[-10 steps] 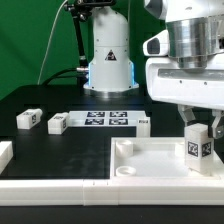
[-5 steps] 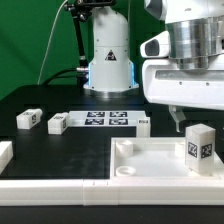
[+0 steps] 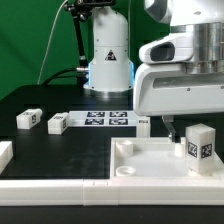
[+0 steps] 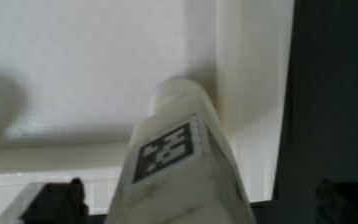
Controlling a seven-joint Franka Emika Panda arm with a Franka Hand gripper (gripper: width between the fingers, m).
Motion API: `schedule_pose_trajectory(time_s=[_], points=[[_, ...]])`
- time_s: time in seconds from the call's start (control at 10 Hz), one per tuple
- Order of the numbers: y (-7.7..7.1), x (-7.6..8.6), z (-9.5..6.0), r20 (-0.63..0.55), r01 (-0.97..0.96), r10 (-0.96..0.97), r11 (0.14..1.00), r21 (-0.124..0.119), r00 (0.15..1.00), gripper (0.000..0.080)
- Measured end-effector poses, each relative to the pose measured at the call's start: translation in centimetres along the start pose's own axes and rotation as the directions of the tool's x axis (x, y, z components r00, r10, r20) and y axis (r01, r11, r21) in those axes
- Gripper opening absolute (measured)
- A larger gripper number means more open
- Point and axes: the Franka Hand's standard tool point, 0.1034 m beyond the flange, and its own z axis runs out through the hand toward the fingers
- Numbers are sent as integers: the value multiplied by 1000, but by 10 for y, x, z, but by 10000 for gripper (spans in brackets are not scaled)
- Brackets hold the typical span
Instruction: Assemble one leg
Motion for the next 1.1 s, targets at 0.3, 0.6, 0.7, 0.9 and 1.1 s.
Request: schedule_pose_trajectory(time_s=[0.3,0.6,0.7,0.9,1.1], points=[[1,0,0,2,296,-296,955,-13,955,649],[0,0,0,2,276,-276,961,-10,961,439],[0,0,0,1,263,-263,965,-10,965,439],[0,0,0,1,242,-242,970,-9,970,289],[3,-7,0,-73,-38,39,999,15,997,289]])
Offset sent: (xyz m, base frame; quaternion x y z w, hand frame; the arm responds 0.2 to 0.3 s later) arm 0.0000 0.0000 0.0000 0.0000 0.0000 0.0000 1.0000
